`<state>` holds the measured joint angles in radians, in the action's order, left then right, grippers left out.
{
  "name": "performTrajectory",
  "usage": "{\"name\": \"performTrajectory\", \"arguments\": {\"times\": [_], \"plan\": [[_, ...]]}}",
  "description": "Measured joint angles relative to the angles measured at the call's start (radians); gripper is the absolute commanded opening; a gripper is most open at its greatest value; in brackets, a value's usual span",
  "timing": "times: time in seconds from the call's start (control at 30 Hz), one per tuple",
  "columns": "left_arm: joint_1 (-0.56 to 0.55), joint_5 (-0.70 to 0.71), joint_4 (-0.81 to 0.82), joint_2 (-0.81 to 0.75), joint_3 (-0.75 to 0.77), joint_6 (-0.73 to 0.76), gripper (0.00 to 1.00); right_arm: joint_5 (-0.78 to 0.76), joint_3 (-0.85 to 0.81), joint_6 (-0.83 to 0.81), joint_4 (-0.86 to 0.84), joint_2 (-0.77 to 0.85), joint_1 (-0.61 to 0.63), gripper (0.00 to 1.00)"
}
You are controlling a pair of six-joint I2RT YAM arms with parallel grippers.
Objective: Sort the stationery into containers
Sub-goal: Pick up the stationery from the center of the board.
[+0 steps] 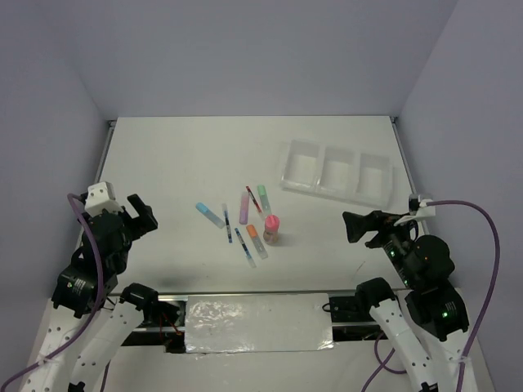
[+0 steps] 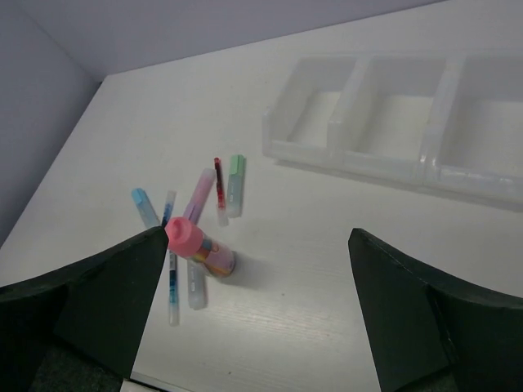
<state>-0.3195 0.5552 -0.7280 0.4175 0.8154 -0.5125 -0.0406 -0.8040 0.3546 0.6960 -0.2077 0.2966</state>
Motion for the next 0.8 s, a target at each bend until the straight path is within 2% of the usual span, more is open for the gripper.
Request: {"name": "performTrajectory", "arguments": {"times": [0.23, 0.33, 0.43, 0.5, 0.6, 0.7, 0.8], "plan": [[0.000, -0.007, 0.003, 0.010, 0.000, 0.000, 0.99, 0.039, 0.036, 0.024, -0.038, -0.040, 0.000, 1.00], [0.000, -0.016, 0.007, 0.021, 0.000, 0.002, 0.99, 0.153, 0.126, 0.064, -0.147, -0.093, 0.000, 1.00], [0.000, -0.026, 0.013, 0.034, 0.000, 0.008, 0.99, 0.284, 0.202, 0.104, -0.286, -0.257, 0.017, 1.00], [0.000, -0.034, 0.019, 0.039, -0.002, 0.008, 0.99, 0.284, 0.230, 0.110, -0.351, -0.378, 0.080, 1.00], [-0.002, -0.043, 0.022, 0.039, -0.004, 0.010, 0.99, 0.220, 0.246, 0.096, -0.414, -0.502, 0.267, 1.00], [-0.003, -0.053, 0.029, 0.039, -0.004, 0.011, 0.99, 0.126, 0.246, 0.073, -0.499, -0.564, 0.435, 1.00], [-0.005, -0.062, 0.035, 0.042, -0.004, 0.012, 0.99, 0.016, 0.257, 0.042, -0.616, -0.631, 0.529, 1.00]]}}
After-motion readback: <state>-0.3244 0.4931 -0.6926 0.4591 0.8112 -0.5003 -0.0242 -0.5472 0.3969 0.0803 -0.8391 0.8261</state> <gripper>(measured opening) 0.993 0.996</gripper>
